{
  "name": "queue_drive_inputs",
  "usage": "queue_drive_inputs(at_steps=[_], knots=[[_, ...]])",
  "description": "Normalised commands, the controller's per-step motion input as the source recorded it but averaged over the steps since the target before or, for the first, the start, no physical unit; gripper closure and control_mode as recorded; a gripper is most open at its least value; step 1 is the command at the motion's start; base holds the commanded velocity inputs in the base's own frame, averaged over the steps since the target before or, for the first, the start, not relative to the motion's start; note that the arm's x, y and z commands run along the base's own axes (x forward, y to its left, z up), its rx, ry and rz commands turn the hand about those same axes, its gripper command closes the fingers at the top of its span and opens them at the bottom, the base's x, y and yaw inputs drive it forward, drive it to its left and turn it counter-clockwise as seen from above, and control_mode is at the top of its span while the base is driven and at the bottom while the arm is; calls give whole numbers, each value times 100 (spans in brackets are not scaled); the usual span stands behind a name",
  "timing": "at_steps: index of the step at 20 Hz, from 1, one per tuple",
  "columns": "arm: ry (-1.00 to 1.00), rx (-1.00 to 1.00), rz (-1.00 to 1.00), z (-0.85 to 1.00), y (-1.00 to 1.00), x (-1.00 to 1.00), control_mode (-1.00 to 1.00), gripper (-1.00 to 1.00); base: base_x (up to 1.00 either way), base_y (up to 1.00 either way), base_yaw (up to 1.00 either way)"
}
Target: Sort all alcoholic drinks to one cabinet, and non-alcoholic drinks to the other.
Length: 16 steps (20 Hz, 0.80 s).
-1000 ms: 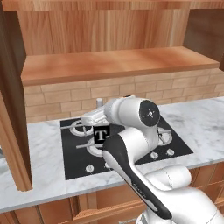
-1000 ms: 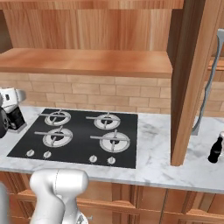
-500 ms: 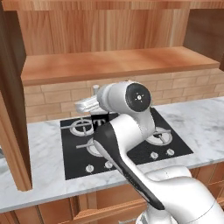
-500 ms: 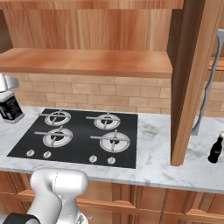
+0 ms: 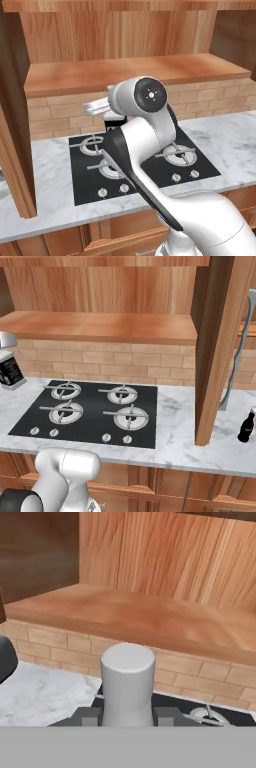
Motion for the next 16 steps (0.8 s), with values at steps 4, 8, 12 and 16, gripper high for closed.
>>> queue_drive_inputs(at_steps=[4,8,12,16], knots=[[-3,0,-9,21,-23,0,-100,100,0,0,0],[-2,0,-7,17,-37,0,-100,100,0,0,0],[-7,0,-6,19,-34,0,-100,100,0,0,0],[-6,0,-6,20,-27,-1,-100,100,0,0,0]])
